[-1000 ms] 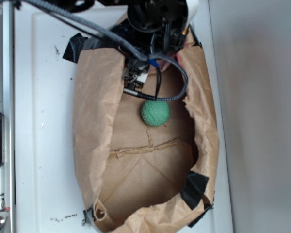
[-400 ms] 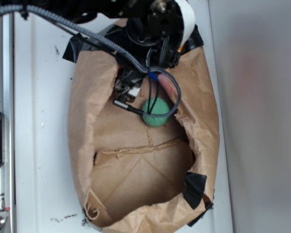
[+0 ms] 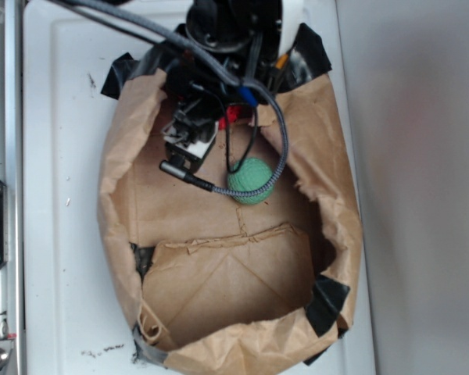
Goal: Grab the red paper.
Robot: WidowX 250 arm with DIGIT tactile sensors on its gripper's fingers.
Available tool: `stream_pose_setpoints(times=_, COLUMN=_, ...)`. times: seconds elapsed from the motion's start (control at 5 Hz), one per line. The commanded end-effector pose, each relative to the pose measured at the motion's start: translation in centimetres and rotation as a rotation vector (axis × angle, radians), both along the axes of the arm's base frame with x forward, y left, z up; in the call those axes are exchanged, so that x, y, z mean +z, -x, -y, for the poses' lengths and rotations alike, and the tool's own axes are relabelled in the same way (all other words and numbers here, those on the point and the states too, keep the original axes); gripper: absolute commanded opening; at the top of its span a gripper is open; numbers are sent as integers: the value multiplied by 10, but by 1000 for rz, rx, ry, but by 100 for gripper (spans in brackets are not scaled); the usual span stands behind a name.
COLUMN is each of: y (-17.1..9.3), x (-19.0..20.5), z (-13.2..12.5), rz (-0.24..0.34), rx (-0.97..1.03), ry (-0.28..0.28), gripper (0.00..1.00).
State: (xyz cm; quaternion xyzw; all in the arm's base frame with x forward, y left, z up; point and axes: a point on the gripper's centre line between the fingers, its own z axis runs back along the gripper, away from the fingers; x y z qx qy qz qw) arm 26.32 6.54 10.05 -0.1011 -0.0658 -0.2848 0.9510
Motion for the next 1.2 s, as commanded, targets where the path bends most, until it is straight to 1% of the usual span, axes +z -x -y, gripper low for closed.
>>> stream_pose_setpoints(times=0.0, y=17, x=24, z=10, rz=103, rx=-62, ry=-26, gripper=100)
stream_pose_setpoints(times=0.2, y=2, x=8, z=4, rz=70, rx=-25, ry=-67, gripper=100)
stream_pose_setpoints(times=0.4, y=-11, x=-1, z=-11, rz=35, rx=47, ry=-91, gripper=100)
stream_pose_setpoints(times=0.6, y=-15, x=0, z=-34, rz=10, rx=91, ry=-113, gripper=100)
stream_pose_setpoints(times=0.8, y=-15, x=-8, z=-56, rz=15, rx=82, ry=-251, gripper=100)
stream_pose_setpoints(times=1.0, y=-2, x=-27, z=-60, rz=16, rx=36, ry=-309, gripper=100)
